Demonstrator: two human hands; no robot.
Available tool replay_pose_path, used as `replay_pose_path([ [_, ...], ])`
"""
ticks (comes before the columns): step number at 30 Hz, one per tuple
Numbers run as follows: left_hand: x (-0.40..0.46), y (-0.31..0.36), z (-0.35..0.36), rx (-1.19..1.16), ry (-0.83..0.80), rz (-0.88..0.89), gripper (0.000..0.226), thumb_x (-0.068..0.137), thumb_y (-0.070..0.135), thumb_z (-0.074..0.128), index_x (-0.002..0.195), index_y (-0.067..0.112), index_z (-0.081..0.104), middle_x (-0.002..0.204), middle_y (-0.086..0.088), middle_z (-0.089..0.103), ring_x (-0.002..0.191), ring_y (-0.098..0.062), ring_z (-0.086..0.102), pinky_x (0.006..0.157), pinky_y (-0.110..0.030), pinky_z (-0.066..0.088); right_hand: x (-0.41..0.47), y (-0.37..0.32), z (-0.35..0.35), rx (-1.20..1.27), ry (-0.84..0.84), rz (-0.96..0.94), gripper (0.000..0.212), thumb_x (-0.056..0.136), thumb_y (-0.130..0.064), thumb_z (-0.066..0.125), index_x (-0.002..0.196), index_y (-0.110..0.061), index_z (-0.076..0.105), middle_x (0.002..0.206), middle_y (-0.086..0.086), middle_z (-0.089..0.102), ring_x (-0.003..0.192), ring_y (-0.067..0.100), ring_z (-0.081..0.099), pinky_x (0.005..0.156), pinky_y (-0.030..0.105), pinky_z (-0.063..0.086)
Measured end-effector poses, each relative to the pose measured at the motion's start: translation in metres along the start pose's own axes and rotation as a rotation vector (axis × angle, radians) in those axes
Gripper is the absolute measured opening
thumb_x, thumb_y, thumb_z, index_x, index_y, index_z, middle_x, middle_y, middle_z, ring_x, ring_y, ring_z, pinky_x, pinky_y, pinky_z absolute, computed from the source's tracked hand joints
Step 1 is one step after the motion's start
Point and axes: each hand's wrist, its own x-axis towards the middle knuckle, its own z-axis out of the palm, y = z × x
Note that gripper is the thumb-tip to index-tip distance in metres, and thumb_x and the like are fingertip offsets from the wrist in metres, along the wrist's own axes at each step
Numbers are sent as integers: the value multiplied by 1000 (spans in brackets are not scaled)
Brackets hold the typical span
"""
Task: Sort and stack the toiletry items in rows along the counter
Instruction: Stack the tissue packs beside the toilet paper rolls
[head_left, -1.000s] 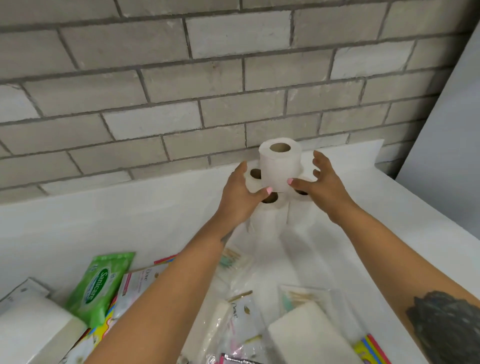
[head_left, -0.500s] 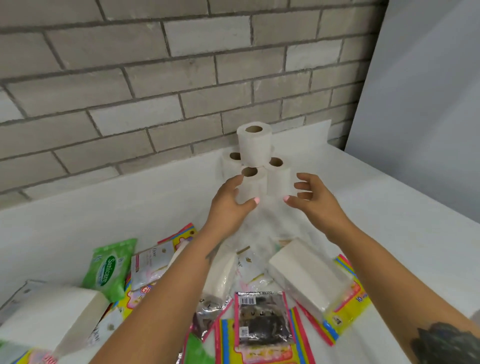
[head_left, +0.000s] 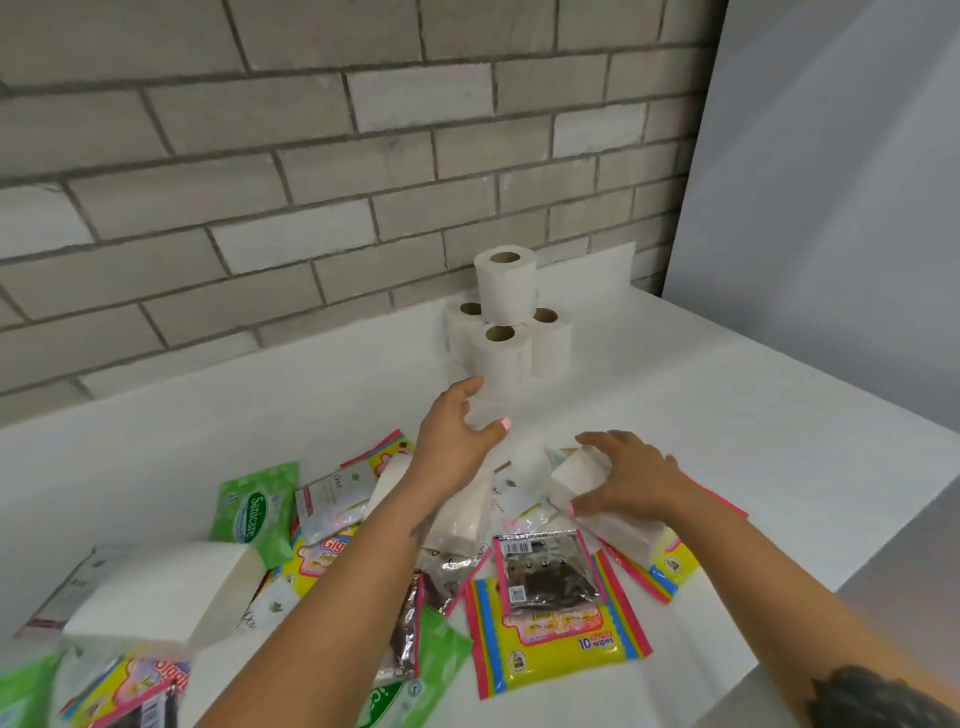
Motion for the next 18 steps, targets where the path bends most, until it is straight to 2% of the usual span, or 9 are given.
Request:
replay_pose_path([
  [2, -6, -4, -4, 23, 11, 0, 63, 84, 24, 69, 139, 20, 39, 145, 3, 42, 135, -15, 38, 109, -33, 35, -2, 1, 5, -83, -5, 9, 99, 61, -49, 77, 143, -41, 24, 153, 1, 22, 134, 28, 33, 112, 49, 20],
  [4, -11, -8, -8, 77, 31, 10, 63, 84, 25, 69, 139, 19, 40, 143, 2, 42, 134, -15, 39, 109, -29, 33, -3, 0, 7, -97, 10, 9, 100, 60, -44, 78, 143, -41, 23, 153, 2, 23, 132, 29, 35, 109, 45, 28],
  [7, -17, -13, -13, 218, 112, -9, 66, 79, 28, 71, 137, 21, 42, 141, -1, 42, 129, -17, 42, 102, -24, 31, -5, -2, 8, -106, 30, 13, 98, 61, -39, 78, 143, -40, 24, 151, 1, 25, 130, 29, 37, 104, 42, 33],
  [10, -18, -19, -18, 461, 145, -91, 80, 72, 43, 73, 140, 22, 37, 146, -3, 36, 135, -22, 33, 110, -42, 30, -6, -4, 9, -109, 51, 17, 96, 62, -38, 78, 143, -39, 25, 149, 1, 27, 128, 29, 38, 102, 41, 33],
  [13, -19, -20, -19, 634, 70, -236, 99, 67, 63, 68, 146, 23, 24, 156, -5, 15, 145, -30, 5, 113, -59, 12, -6, -4, 8, -94, 58, 31, 95, 62, -39, 78, 142, -39, 26, 148, 1, 30, 126, 28, 39, 101, 41, 34],
  [15, -21, -20, -16, 677, 8, -326, 113, 61, 75, 63, 148, 23, 15, 158, -6, 2, 145, -34, -7, 110, -64, 2, -6, -5, 7, -73, 61, 39, 94, 63, -39, 78, 142, -40, 27, 147, 1, 31, 126, 28, 40, 101, 41, 35],
  [18, -22, -21, -11, 725, -88, -427, 125, 52, 85, 59, 150, 24, 9, 158, -8, -6, 144, -36, -12, 106, -69, -5, -6, -8, 5, -46, 75, 39, 93, 63, -41, 78, 141, -40, 27, 146, 0, 33, 126, 27, 40, 100, 42, 35],
])
